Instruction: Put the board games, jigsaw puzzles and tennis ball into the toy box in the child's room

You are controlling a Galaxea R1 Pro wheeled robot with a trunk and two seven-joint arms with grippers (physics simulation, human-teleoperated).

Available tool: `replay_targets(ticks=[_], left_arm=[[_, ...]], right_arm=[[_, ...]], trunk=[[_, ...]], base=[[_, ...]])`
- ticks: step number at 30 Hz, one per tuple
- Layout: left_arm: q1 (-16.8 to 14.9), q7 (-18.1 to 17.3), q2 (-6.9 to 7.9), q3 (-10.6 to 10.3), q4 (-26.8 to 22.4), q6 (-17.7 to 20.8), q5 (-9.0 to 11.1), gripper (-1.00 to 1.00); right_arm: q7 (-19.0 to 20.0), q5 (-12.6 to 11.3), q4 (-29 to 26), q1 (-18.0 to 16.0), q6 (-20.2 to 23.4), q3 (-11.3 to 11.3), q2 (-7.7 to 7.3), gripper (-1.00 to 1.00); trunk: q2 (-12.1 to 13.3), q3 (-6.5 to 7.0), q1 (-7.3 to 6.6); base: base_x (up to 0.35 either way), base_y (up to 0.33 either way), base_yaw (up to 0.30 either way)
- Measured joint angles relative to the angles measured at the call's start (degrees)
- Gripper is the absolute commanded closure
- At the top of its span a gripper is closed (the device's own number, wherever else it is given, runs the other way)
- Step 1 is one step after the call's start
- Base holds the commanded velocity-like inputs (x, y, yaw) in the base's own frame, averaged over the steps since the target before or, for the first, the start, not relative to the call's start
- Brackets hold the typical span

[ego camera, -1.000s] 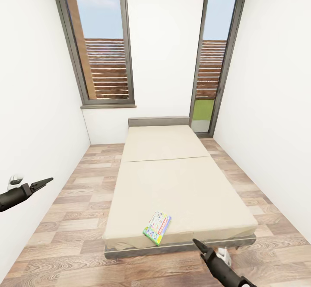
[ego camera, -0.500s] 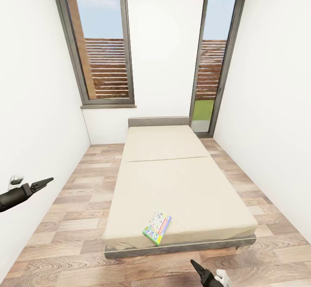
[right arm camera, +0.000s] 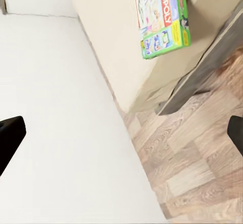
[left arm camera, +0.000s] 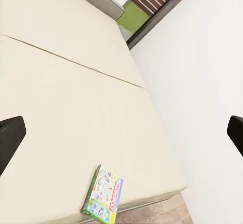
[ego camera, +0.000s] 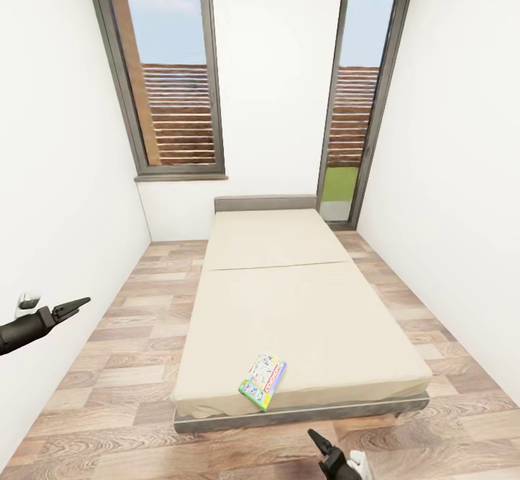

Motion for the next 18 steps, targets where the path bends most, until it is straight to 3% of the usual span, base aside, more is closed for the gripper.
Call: replay_targets(ticks=[1, 3, 6, 10, 18], left_arm=[[0.0, 0.0, -0.01, 0.0, 0.0, 0.0, 0.0, -1.00], [0.0, 0.0, -0.03, 0.0, 0.0, 0.1, 0.0, -1.00], [0.0, 0.0, 0.00, 0.0, 0.0, 0.2, 0.0, -1.00], [0.0, 0.0, 0.03, 0.1, 0.0, 0.2, 0.0, -1.00], [0.0, 0.0, 0.00, 0.1, 0.0, 0.2, 0.1, -1.00]], right_arm=[[0.0, -1.5, 0.0, -0.1, 1.5, 0.0, 0.02, -1.00], [0.1, -8.3, -0.1, -0.4, 6.9, -0.2, 0.07, -1.00], [-0.3, -14.8, -0.2, -0.5, 9.3, -0.1, 0.30, -1.00], [-0.9, -17.8, -0.2, -0.6, 5.4, 0.0, 1.51, -1.00], [-1.2, -19.2, -0.2, -0.6, 2.6, -0.1, 3.84, -1.00]], trunk=[[-0.4, -0.18, 0.22], [-1.2, -0.54, 0.66], [-2.4, -1.08, 1.32], [-4.0, -1.81, 2.20], [-7.2, -3.25, 3.96]], base=[[0.000, 0.000, 0.000], [0.000, 0.000, 0.000], [0.000, 0.000, 0.000], [0.000, 0.000, 0.000], [0.000, 0.000, 0.000]])
